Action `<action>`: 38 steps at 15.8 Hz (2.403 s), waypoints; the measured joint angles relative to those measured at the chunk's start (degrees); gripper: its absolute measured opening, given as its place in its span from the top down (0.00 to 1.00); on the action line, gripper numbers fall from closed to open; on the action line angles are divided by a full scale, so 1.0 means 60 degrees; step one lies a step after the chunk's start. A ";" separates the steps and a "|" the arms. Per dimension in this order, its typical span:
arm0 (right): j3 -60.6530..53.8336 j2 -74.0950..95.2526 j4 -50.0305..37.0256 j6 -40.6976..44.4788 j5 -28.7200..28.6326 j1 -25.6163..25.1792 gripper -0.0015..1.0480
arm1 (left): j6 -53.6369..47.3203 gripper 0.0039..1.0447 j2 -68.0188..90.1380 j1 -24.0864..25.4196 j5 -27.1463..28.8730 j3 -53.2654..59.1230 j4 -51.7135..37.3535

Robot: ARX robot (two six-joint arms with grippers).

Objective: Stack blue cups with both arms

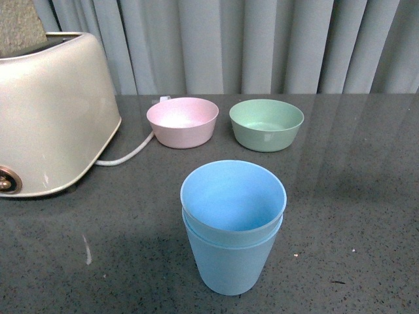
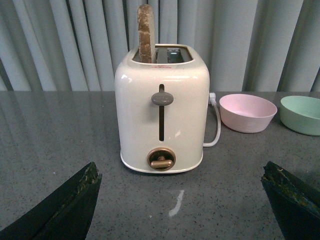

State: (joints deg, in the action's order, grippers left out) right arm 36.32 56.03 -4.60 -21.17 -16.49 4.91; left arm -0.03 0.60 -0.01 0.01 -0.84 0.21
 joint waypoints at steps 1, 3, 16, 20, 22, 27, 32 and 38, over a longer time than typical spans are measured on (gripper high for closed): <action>-0.0703 -0.0579 -0.0659 -0.0233 -0.0168 -0.0678 0.06 | 0.0000 0.06 0.0000 0.0000 0.0000 0.0000 0.0000; -0.2040 -0.1501 -0.1588 -0.0219 -0.0131 -0.1355 0.06 | 0.0004 0.06 -0.0004 0.0000 0.0000 0.0000 0.0000; -0.5468 -0.8189 0.0641 0.3442 0.2747 -0.0820 0.98 | 0.0000 0.06 -0.0004 0.0000 -0.0004 0.0000 -0.0004; -0.5686 -0.9005 0.0790 0.3461 0.2750 -0.0820 0.98 | 0.0004 0.06 0.0000 0.0000 0.0000 0.0000 0.0000; -0.5931 -0.9235 0.0834 0.3472 0.2750 -0.0820 0.98 | 0.0000 0.06 -0.0004 0.0000 -0.0015 0.0000 -0.0004; -0.5931 -0.9296 0.0812 0.3472 0.2754 -0.0820 0.96 | 0.0000 0.06 0.0000 0.0000 0.0000 0.0000 0.0000; -0.5931 -0.9296 0.0809 0.3468 0.2754 -0.0820 0.06 | 0.0000 0.06 -0.0004 0.0000 0.0000 0.0000 0.0000; -0.5931 -0.9296 0.0809 0.3468 0.2750 -0.0820 0.06 | 0.0004 0.06 0.0000 0.0000 0.0000 0.0000 0.0000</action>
State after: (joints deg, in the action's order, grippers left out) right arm 0.73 0.25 0.25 -0.36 0.01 -0.01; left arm -0.01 0.60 -0.01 0.01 -0.84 0.21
